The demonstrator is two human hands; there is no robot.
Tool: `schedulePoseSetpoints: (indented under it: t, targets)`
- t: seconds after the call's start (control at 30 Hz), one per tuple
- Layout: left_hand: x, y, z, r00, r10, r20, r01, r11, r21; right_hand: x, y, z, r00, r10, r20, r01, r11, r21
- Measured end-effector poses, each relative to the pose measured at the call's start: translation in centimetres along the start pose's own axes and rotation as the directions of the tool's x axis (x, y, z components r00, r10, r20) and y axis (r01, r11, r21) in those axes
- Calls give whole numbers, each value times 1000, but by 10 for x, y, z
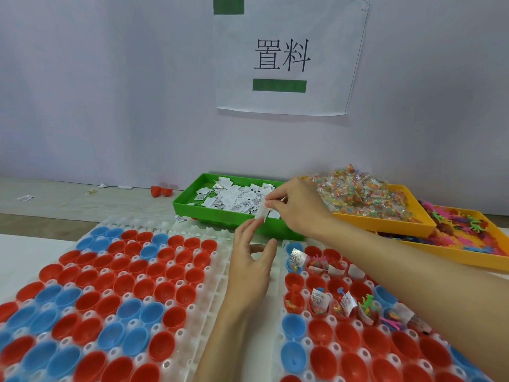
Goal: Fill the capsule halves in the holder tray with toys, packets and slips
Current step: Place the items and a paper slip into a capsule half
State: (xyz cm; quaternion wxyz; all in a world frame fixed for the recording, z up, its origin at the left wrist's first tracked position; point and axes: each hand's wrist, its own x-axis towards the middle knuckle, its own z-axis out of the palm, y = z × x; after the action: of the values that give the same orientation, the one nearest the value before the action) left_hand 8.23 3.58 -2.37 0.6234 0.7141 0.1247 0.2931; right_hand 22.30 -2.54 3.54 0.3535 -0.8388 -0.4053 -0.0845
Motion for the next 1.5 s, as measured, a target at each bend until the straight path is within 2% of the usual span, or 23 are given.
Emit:
schedulePoseSetpoints:
  t: [0.17, 0.4, 0.57, 0.73, 0.87, 1.0, 1.07, 1.13, 1.23, 1.33, 1.5]
  targets:
    - [-2, 1, -1, 1000, 19, -6, -19, 1000, 20, -1, 2, -4, 1000, 7, -26, -6, 1000, 30]
    - [-1, 5, -2, 999, 35, -28, -34, 999, 28, -18, 6, -27, 986, 103, -129, -90, 990, 105]
    - [4, 7, 5, 997, 43, -57, -39, 997, 64, -46, 15, -59, 979, 172, -111, -151, 973, 173]
    - [26, 15, 9, 999, 19, -42, -8, 968, 251, -71, 24, -80, 971, 220, -94, -193, 953, 234]
    - [37, 26, 3, 1000, -12, 0, 10, 906, 424, -80, 26, -86, 961, 267, -72, -230, 918, 324]
    - [37, 38, 2, 997, 14, 73, -47, 880, 472, -86, 22, -87, 966, 259, -13, -234, 893, 383]
    - [26, 42, 2, 994, 66, 84, -97, 892, 441, -91, 16, -85, 970, 244, 17, -228, 879, 419]
    - [10, 46, 3, 992, 63, 109, -97, 936, 340, -99, 9, -81, 974, 222, 46, -219, 868, 446]
    - [-19, 46, 2, 987, -52, 154, 34, 992, 118, -113, -2, -72, 977, 185, 109, -215, 861, 461]
    - [-38, 43, 1, 975, -132, 178, 147, 986, -73, -124, -11, -63, 974, 145, 173, -210, 866, 454]
    - [-40, 42, -11, 987, -82, 140, 95, 992, -86, -126, -21, -58, 974, 125, 188, -195, 884, 424]
